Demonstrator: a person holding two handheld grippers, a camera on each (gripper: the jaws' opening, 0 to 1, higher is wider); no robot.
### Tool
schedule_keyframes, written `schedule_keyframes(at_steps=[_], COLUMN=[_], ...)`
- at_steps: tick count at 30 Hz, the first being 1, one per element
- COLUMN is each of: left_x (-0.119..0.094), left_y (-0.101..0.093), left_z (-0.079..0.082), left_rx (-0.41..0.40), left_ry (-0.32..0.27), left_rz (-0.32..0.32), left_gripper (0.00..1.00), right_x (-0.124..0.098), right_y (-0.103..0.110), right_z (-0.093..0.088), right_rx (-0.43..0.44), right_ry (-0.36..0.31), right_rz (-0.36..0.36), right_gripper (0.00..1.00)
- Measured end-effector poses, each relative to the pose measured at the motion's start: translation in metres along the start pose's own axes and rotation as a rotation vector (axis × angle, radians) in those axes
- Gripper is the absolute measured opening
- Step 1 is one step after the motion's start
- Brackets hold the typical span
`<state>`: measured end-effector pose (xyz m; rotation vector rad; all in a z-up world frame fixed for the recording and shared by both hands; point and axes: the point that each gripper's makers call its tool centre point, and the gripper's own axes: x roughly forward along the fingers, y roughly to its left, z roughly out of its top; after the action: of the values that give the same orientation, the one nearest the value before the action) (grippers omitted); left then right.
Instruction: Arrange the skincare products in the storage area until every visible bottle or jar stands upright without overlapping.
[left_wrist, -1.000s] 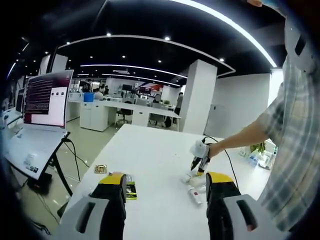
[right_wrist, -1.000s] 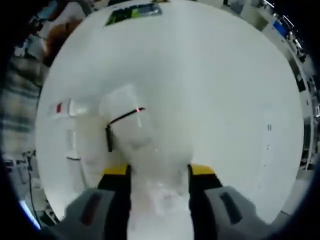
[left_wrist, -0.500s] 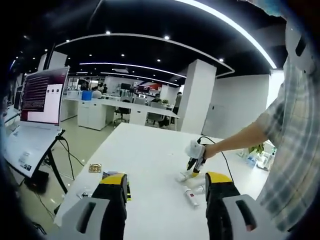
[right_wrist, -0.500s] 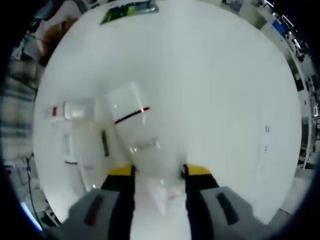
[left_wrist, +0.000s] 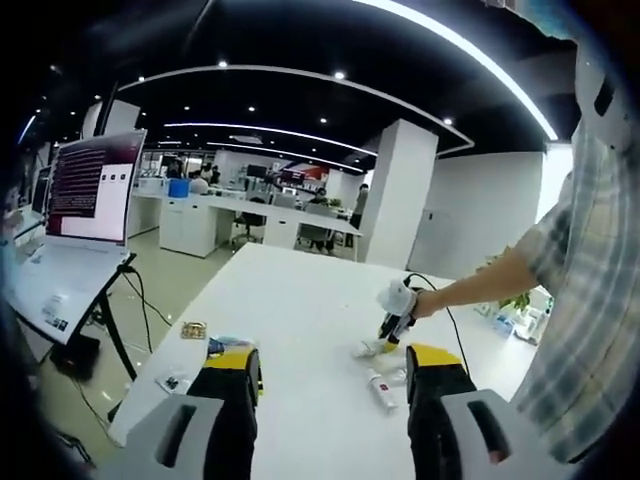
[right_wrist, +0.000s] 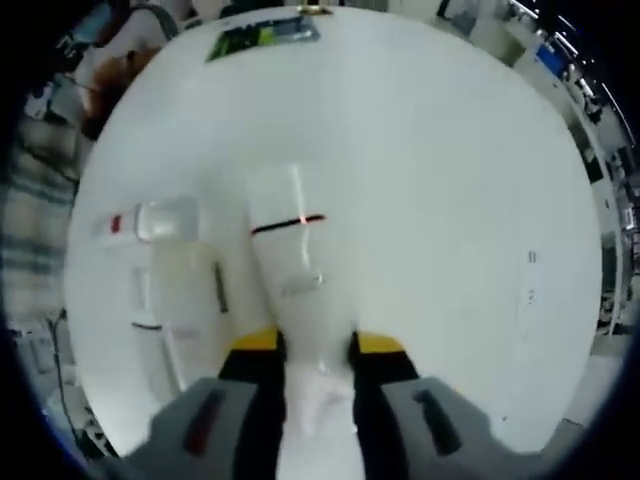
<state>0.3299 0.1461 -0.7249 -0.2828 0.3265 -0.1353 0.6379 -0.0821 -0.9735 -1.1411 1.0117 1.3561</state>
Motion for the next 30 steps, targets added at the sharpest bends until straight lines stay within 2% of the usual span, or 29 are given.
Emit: schedule_keyframes(at_steps=[1, 6, 10, 15, 20, 23, 25, 30], left_x=[-0.002, -0.009, -0.011, -0.012, -0.010, -0.009, -0.006, 0.004], left_y=[0.000, 0.003, 0.005, 0.004, 0.002, 0.002, 0.001, -0.007], left_z=[-0.001, -0.001, 0.000, -0.001, -0.003, -0.001, -0.003, -0.011], left_rx=[0.001, -0.013, -0.013, -0.015, -0.003, -0.004, -0.008, -0.007], left_ry=[0.004, 0.005, 0.000, -0.007, 0.001, -0.004, -0.002, 0.031], left_rz=[0.001, 0.005, 0.010, 0.010, 0.004, -0.003, -0.011, -0.046], left_gripper=[0.62, 0.61, 0.60, 0.60, 0.60, 0.60, 0.60, 0.60], right_x=[-0.001, -0.003, -0.005, -0.021, -0.040, -0.050, -0.057, -0.072], right_y=[0.000, 0.009, 0.010, 0.006, 0.005, 0.012, 0.018, 0.049], right_z=[0.003, 0.011, 0.012, 0.022, 0.037, 0.050, 0.059, 0.079], right_rx=[-0.031, -0.069, -0.106, -0.115, -0.162, -0.199, -0.262, -0.376], right_ry=[-0.005, -0.018, 0.006, -0.018, -0.045, -0.077, -0.084, -0.127], right_rz=[-0.016, -0.029, -0.044, -0.071, -0.117, -0.134, -0.163, -0.183], right_gripper=[0.19, 0.15, 0.13, 0.13, 0.13, 0.13, 0.13, 0.13])
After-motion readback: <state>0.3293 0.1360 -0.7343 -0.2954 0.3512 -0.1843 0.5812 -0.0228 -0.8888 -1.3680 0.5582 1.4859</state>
